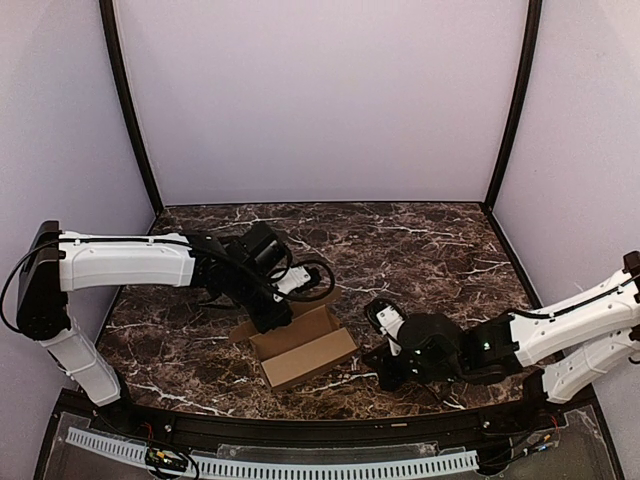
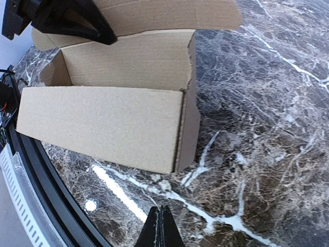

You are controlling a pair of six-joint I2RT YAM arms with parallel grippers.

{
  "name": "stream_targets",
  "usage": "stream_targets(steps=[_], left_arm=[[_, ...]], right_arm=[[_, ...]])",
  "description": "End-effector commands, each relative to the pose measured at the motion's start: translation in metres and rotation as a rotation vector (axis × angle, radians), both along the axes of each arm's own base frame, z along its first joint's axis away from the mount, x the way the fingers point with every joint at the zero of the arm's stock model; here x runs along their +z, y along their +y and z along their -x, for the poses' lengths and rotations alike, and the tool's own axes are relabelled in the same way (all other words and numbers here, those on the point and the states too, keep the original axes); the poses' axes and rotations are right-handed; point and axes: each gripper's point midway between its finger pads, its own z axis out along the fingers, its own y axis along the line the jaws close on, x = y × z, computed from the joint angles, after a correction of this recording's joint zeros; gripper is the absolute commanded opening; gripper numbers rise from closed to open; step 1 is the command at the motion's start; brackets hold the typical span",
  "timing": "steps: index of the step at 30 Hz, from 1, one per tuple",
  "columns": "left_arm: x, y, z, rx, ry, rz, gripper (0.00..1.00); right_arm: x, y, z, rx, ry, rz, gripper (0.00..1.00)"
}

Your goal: Fold the paper box

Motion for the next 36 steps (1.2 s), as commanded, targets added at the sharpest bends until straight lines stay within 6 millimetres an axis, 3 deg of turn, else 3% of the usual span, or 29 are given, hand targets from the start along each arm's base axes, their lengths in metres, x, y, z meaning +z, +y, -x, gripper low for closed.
stream_targets(steps=[1,10,14,24,30,36], left_arm=[[-0.005,0.006,0.008,0.003,0.022,-0.013,0.01],[0.004,0.002,0.016,-0.001,0.06,0.033,0.01],[0.01,-0.001,0.024,-0.013,0.092,0.075,0.01],[0.028,-0.01,0.048,-0.066,0.149,0.167,0.01],[0.033,-0.019,0.061,-0.103,0.176,0.196,0.01],[0.036,-0.025,0.074,-0.139,0.193,0.202,0.01]], right_arm=[[0.001,0.028,0.012,0.028,0.053,-0.095,0.0],[0.005,0.077,0.006,0.042,0.061,-0.158,0.0],[0.004,0.088,-0.003,0.023,0.031,-0.14,0.0],[0.01,0.091,-0.023,0.004,-0.006,-0.142,0.0],[0.019,0.096,-0.023,0.054,-0.054,-0.158,0.0],[0.017,0.087,-0.026,0.084,-0.124,-0.171,0.0]])
